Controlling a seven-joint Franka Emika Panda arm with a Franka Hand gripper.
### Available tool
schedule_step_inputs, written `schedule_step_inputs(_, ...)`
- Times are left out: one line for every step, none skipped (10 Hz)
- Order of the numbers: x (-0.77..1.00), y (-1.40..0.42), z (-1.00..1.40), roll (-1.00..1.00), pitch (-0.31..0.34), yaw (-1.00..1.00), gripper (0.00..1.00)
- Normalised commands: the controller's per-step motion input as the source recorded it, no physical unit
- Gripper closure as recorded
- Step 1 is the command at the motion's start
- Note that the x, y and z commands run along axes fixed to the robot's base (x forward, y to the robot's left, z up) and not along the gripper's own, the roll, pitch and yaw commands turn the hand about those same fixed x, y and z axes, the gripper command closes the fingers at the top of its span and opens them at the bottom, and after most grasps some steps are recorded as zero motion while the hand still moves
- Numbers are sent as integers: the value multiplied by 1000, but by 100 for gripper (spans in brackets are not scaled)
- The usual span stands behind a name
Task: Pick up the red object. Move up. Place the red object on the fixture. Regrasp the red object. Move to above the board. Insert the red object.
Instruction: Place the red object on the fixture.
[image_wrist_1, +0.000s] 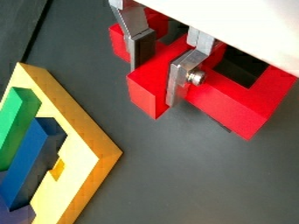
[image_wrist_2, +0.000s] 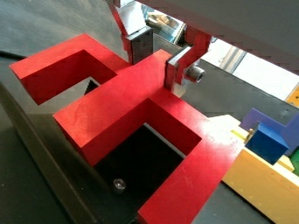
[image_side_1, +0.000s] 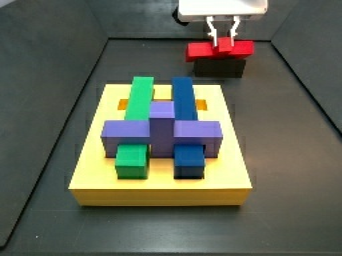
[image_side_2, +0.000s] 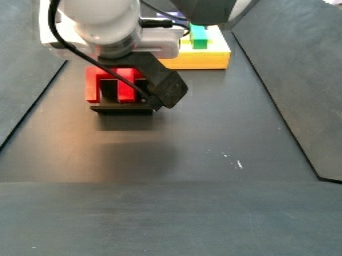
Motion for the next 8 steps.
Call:
schedule_step_inputs(129,89,-94,-429,17,0,100)
schedule_step_inputs(177,69,-117,-277,51,-14,100)
schedule_step_inputs(177,80,-143,-169,83,-60,100)
schedule_step_inputs(234,51,-149,0,149,-60,100)
schedule_step_inputs(277,34,-117,0,209,-89,100)
schedule_step_inputs(289,23,-131,0,214,-106,100)
schedule_step_inputs(309,6,-80,3,260,-137,100)
schedule_step_inputs(329,0,-74,57,274,-143,100)
